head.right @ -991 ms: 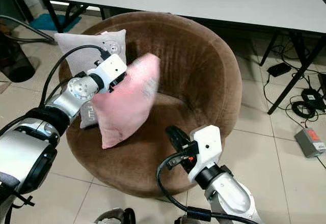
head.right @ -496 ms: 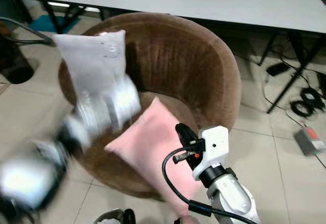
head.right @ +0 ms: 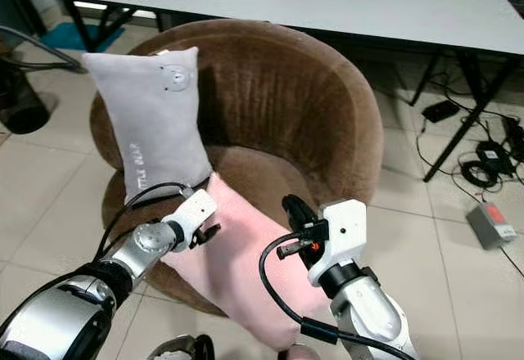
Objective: Move the pillow to the sofa from floor
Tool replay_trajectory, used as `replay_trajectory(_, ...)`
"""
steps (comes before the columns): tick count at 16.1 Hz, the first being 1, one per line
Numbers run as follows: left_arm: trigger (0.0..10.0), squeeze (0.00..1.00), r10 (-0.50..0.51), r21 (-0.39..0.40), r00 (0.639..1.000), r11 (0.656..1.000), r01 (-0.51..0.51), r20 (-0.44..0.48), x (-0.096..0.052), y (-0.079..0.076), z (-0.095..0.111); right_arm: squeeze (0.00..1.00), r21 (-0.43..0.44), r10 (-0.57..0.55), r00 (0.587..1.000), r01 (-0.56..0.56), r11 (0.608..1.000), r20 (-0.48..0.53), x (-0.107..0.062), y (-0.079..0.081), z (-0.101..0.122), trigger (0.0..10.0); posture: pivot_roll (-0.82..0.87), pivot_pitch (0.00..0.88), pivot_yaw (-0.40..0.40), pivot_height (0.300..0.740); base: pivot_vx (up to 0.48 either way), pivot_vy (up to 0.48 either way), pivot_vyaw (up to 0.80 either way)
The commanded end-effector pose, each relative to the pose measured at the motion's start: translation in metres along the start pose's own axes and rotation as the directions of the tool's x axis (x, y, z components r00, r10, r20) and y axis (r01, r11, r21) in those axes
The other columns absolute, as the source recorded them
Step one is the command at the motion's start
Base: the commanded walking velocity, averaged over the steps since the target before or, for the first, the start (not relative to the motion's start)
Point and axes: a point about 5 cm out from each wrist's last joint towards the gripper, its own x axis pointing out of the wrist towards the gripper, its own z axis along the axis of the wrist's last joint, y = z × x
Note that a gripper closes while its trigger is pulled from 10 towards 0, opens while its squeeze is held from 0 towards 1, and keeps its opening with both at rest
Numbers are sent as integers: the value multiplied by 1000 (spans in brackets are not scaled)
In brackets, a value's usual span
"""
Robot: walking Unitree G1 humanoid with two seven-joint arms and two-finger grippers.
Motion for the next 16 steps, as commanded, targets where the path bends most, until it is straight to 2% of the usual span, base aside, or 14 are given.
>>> replay_trajectory(1,10000,0,14,0,999,1000,-14,-40,-4,2,-11,0,-3,-9,1000,8,1000,-3,0,-2,-1,10000,-146,67,21,740,0,0,0)
replay_trajectory(5,10000,0,13,10,998,1000,-12,-56,-5,2,-17,0,-7,-23,1000,23,1000,-13,-1,-6,-4,10000,-141,65,22,740,0,0,0)
replay_trajectory(7,10000,0,33,8,999,999,-33,-18,-5,6,-10,0,-9,-38,999,38,999,-3,-1,-8,-3,10000,-141,65,22,740,0,0,0)
replay_trajectory(9,10000,0,53,-35,994,998,-50,92,-4,13,7,0,-3,-66,998,66,998,14,-1,-9,-2,10000,-143,63,28,740,0,0,0)
replay_trajectory(10,10000,0,66,-146,974,989,-34,219,-4,21,27,0,-7,-115,993,115,993,26,-3,-13,-1,10000,-148,60,39,740,0,0,0)
replay_trajectory(11,10000,0,80,-186,958,982,-28,277,-5,25,36,0,-9,-138,990,138,990,32,-4,-14,-1,10000,-148,60,39,740,0,0,0)
replay_trajectory(12,10000,0,95,-285,921,958,18,377,-8,32,53,0,-6,-204,978,204,979,37,-8,-19,-2,10000,-155,57,53,740,0,0,0)
replay_trajectory(13,10000,0,99,-317,858,945,77,505,-15,35,72,0,-11,-295,955,295,955,38,-13,-26,-4,10000,-156,58,56,740,0,0,0)
replay_trajectory(14,10000,0,97,-305,836,948,87,540,-18,34,76,0,-13,-326,945,326,945,39,-15,-28,-5,10000,-154,60,55,740,0,0,0)
replay_trajectory(16,10000,0,42,-229,807,966,117,589,-30,17,76,0,21,-396,918,395,918,36,-19,-30,-9,10000,-146,66,49,740,0,0,0)
